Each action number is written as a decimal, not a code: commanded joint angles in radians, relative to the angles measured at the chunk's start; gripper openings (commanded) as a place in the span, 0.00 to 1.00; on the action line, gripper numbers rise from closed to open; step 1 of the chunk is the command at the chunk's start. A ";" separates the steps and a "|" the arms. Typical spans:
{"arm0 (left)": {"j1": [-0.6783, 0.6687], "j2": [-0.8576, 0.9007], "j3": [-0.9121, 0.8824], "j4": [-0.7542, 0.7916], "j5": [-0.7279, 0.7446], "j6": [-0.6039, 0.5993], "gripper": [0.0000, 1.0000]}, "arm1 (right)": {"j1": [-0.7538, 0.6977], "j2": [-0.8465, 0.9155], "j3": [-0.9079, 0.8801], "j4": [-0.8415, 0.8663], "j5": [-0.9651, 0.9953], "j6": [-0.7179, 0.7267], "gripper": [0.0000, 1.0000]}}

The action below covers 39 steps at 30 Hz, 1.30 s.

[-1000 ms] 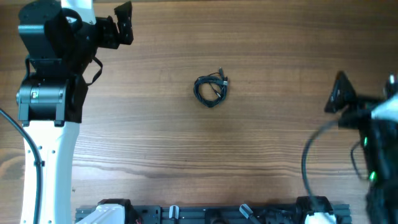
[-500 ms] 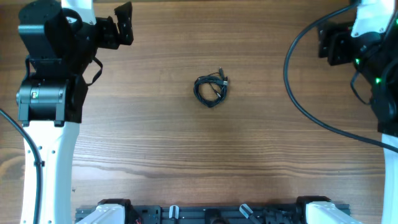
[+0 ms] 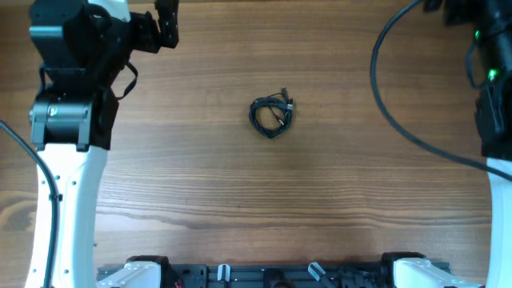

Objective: Untangle cables

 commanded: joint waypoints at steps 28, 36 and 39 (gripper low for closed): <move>0.000 -0.323 -0.509 0.264 -0.022 0.053 1.00 | -0.004 -0.332 -0.629 0.240 0.174 0.157 1.00; 0.000 -0.296 -0.581 0.311 -0.030 0.019 1.00 | -0.004 -0.333 -0.683 0.221 0.173 0.258 1.00; 0.000 -0.281 -0.581 0.307 -0.031 0.019 1.00 | -0.004 -0.333 -0.764 0.259 0.174 0.264 1.00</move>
